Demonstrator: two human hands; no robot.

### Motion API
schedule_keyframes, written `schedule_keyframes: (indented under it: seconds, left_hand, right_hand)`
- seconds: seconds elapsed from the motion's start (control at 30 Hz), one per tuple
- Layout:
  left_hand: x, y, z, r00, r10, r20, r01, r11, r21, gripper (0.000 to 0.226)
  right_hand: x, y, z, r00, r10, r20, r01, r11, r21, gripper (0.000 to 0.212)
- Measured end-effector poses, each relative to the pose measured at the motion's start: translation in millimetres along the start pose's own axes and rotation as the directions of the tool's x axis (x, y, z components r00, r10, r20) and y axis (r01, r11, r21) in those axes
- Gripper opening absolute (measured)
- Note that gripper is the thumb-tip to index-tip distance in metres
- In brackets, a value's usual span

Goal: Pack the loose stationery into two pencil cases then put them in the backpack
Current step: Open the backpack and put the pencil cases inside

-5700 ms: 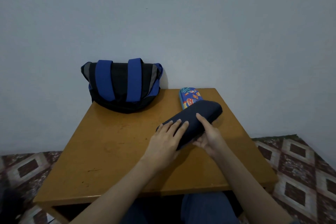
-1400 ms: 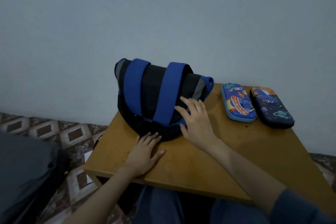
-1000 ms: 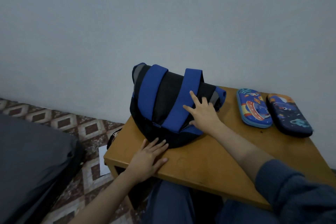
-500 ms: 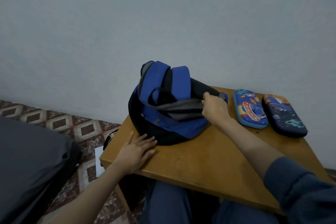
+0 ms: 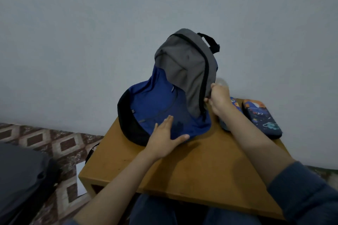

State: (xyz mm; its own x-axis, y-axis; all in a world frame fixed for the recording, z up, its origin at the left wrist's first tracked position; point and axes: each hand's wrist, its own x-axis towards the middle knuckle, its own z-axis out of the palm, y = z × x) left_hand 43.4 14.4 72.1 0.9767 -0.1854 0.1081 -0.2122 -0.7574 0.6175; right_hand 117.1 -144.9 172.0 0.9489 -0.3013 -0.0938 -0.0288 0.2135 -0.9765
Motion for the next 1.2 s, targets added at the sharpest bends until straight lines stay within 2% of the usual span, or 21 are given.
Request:
schedule_keyframes:
  seconds: [0.13, 0.23, 0.3, 0.37, 0.43, 0.53, 0.63, 0.73, 0.83, 0.9, 1.07, 1.2]
  left_hand:
    - [9, 31, 26, 0.998, 0.013, 0.058, -0.01, 0.998, -0.055, 0.101]
    - [12, 41, 45, 0.998, 0.0, 0.057, 0.0, 1.0, 0.005, 0.102]
    - [11, 42, 54, 0.999, -0.021, 0.044, 0.018, 0.997, 0.07, 0.089]
    - [10, 39, 55, 0.999, -0.027, 0.035, 0.02, 0.981, 0.192, 0.067]
    - [11, 29, 49, 0.999, -0.036, 0.026, 0.026, 0.951, 0.309, 0.058]
    - [18, 2, 28, 1.0, -0.027, -0.004, 0.026, 0.898, 0.439, 0.057]
    - [25, -29, -2, 0.993, -0.037, 0.109, -0.021, 0.873, 0.487, 0.057]
    - [19, -37, -16, 0.984, 0.043, 0.174, -0.106, 0.922, 0.373, 0.074]
    - [8, -22, -3, 0.974, 0.161, 0.16, -0.199, 0.946, 0.258, 0.084]
    - [6, -14, 10, 0.972, 0.213, 0.103, -0.231, 0.945, 0.23, 0.076]
    - [8, -14, 22, 0.961, 0.273, -0.036, -0.261, 0.947, 0.189, 0.033]
    - [7, -12, 17, 0.962, 0.265, -0.066, -0.255, 0.958, 0.129, 0.029]
  right_hand:
    - [-4, -12, -18, 0.996, 0.086, 0.014, -0.087, 0.946, 0.314, 0.029]
    - [-7, -14, -34, 0.994, 0.105, 0.037, -0.11, 0.889, 0.445, 0.03]
    - [-6, -12, -47, 0.993, 0.115, 0.036, -0.118, 0.859, 0.498, 0.028]
    - [-6, -6, -61, 0.992, 0.121, 0.027, -0.119, 0.859, 0.498, 0.034]
    - [-8, 0, -75, 0.992, 0.126, 0.005, -0.115, 0.885, 0.452, 0.041]
    - [-18, 15, -94, 0.987, 0.161, 0.01, -0.156, 0.936, 0.316, 0.042]
    - [-31, 42, -101, 0.976, 0.219, -0.001, -0.218, 0.972, 0.085, 0.039]
    - [-39, 65, -99, 0.969, 0.246, -0.013, -0.246, 0.969, -0.009, 0.035]
    - [-52, 79, -91, 0.967, 0.251, 0.03, -0.247, 0.963, -0.113, 0.03]
    - [-63, 87, -81, 0.963, 0.262, 0.07, -0.244, 0.95, -0.194, 0.028]
    - [-83, 110, -63, 0.933, 0.34, 0.116, -0.28, 0.89, -0.359, 0.02]
    - [-89, 125, -50, 0.945, 0.286, 0.157, -0.206, 0.895, -0.396, 0.03]
